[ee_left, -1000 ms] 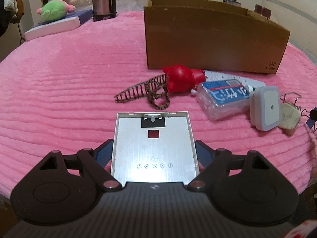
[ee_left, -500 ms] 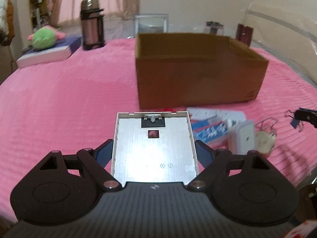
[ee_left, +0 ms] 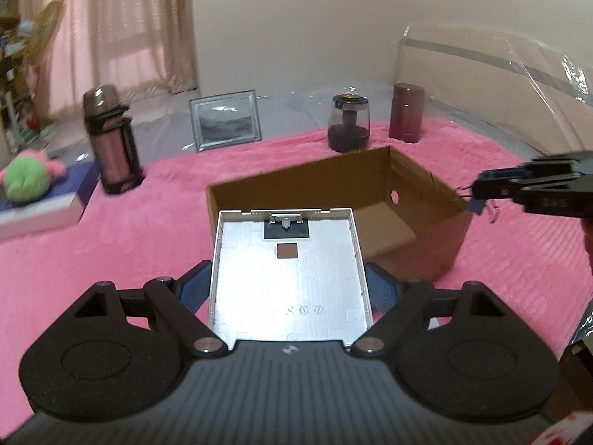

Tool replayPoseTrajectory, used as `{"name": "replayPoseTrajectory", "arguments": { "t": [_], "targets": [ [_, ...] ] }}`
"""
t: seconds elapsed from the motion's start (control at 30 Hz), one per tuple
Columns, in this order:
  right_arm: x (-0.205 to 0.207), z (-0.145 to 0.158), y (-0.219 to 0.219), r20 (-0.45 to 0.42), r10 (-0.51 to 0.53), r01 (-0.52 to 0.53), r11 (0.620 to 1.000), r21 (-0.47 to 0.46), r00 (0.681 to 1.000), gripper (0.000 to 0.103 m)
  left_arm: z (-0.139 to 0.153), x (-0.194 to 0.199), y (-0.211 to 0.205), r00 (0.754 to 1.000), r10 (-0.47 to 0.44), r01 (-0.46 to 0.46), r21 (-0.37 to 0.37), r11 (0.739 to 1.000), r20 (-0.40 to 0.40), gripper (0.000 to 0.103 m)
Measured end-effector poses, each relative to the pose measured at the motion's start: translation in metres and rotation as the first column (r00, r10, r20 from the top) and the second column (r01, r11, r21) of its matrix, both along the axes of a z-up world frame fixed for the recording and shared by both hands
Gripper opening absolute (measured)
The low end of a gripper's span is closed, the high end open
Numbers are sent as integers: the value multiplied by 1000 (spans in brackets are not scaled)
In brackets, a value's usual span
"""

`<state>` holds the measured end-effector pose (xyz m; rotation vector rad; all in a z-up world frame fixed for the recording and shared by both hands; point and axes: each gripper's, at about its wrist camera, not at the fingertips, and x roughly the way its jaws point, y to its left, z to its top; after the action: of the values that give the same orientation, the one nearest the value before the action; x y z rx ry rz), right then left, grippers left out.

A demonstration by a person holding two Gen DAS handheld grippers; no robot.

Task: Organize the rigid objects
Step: 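Carry the lid with the left tool while the right tool carries the clip into the box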

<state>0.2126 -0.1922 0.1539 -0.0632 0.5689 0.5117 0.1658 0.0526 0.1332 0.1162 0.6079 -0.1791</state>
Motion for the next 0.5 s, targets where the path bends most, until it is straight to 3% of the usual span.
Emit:
{"name": "replayPoseTrajectory", "arguments": {
  "t": [0.23, 0.5],
  "targets": [
    [87, -16, 30, -140, 66, -76, 995, -60, 988, 20, -1, 90, -2, 994, -41, 41, -4, 999, -102, 83],
    [142, -69, 49, -306, 78, -126, 982, -140, 949, 20, -50, 159, -14, 965, -68, 70, -4, 998, -254, 83]
  ]
}}
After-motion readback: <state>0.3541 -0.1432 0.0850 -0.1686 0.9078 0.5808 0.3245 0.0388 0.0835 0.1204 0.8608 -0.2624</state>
